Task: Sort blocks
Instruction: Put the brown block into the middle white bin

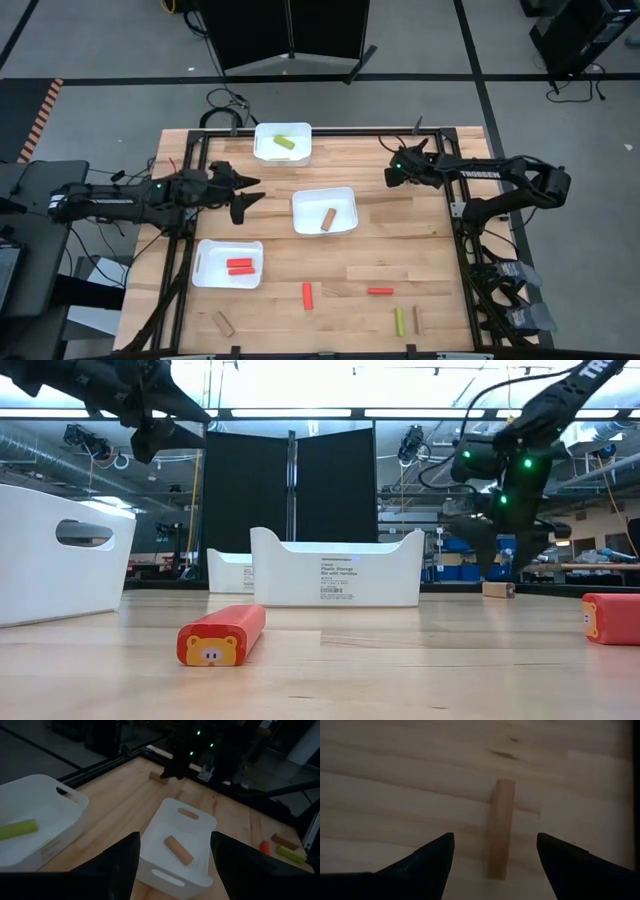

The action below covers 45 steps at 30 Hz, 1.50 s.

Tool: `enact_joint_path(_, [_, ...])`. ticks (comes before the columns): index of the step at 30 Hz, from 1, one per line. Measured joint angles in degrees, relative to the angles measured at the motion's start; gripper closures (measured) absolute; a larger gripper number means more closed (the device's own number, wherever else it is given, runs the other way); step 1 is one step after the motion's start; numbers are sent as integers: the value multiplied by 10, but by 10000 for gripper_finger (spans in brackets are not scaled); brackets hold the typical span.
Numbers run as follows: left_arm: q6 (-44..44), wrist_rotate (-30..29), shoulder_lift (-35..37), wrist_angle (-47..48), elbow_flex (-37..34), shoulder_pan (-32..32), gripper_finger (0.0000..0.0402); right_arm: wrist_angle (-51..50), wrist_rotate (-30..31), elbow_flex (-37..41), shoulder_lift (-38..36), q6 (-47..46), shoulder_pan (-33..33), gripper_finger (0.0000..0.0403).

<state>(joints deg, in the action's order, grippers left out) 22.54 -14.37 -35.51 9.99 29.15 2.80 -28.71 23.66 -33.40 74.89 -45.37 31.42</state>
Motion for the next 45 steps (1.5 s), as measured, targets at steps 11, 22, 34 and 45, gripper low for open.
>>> enact_joint_path(11, [0, 0, 0, -4, -2, -4, 152, 85, 11, 76, 0, 1, 25, 160])
enact_joint_path(22, [-12, 0, 0, -20, -2, -4, 152, 154, 6, 117, -2, 15, 21, 248])
enact_joint_path(34, [-9, 0, 0, -15, -2, -4, 152, 266, 1, 120, -3, 69, -13, 331])
enact_joint_path(45, [-9, 0, -14, -16, -2, -4, 152, 687, -72, 93, -7, 308, -218, 331])
